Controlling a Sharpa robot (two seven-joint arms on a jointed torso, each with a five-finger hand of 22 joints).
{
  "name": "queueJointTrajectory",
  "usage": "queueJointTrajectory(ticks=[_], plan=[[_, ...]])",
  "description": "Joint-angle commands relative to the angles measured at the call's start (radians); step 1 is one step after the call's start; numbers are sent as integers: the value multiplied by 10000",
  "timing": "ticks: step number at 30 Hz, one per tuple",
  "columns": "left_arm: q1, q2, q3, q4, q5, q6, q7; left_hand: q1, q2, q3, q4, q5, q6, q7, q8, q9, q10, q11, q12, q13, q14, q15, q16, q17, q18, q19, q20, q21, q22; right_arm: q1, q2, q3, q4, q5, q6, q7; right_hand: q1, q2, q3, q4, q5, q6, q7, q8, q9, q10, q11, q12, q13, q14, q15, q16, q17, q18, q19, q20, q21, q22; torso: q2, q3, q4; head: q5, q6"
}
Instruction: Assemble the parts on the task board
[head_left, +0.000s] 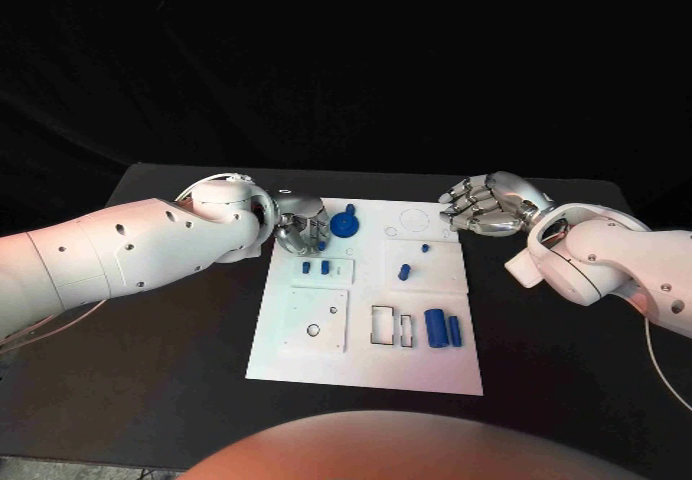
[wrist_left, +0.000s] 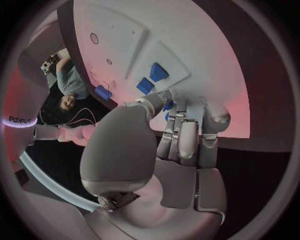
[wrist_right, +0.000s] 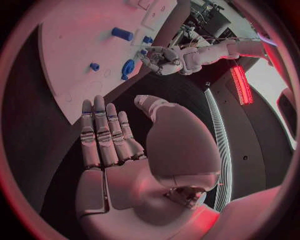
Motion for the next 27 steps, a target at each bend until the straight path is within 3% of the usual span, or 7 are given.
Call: queueJointTrajectory(ticks=[1,7,13,27], plan=[[2,19,3,1,65,95,-52,-98,33,-69,-13,57,-73,-29,-33,-11,-34,60,-48,-8,-81,22,-32,-7,-112,-14,37,-47,1217,-6,2,-1,4,-62,156,30,-27,49,-3,-56,-7,-37,848,51,-9,-51,7,64,-16,-46,9,-55,-9,129,-3,13,-11,-9,0,1,-3,16,2],[2,12,3,-16,64,-4,-45,-123,-4,-84,-22,99,-200,-38,-93,-30,-100,63,-100,-8,-102,26,-33,-41,-105,-25,46,-73,1211,-6,1,-1,0,-62,163,22,-27,49,-3,-56,-7,-37,848,51,-9,-51,7,64,-16,-46,9,-55,-9,129,-3,13,-11,-9,0,0,2,13,2],[2,8,3,-22,72,-202,8,-184,-45,-158,-66,145,-803,-221,-244,-112,-591,190,-188,34,-245,132,-15,-167,-79,-142,126,-289,1166,-6,7,-1,-8,-62,165,20,-31,46,-5,-58,-9,-43,850,53,-13,-56,9,64,-18,-50,12,-60,-14,128,-7,15,-12,-18,2,-9,6,14,2],[1,-2,3,4,176,-313,232,-315,48,-304,-103,225,-162,-427,231,19,-1151,296,312,403,-433,248,81,-301,-28,-320,242,-536,1115,-8,-10,-1,-61,-53,189,23,-31,46,-5,-58,-9,-43,850,53,-13,-56,9,64,-18,-50,12,-60,-14,128,-7,15,-12,-18,0,-7,2,32,2]])
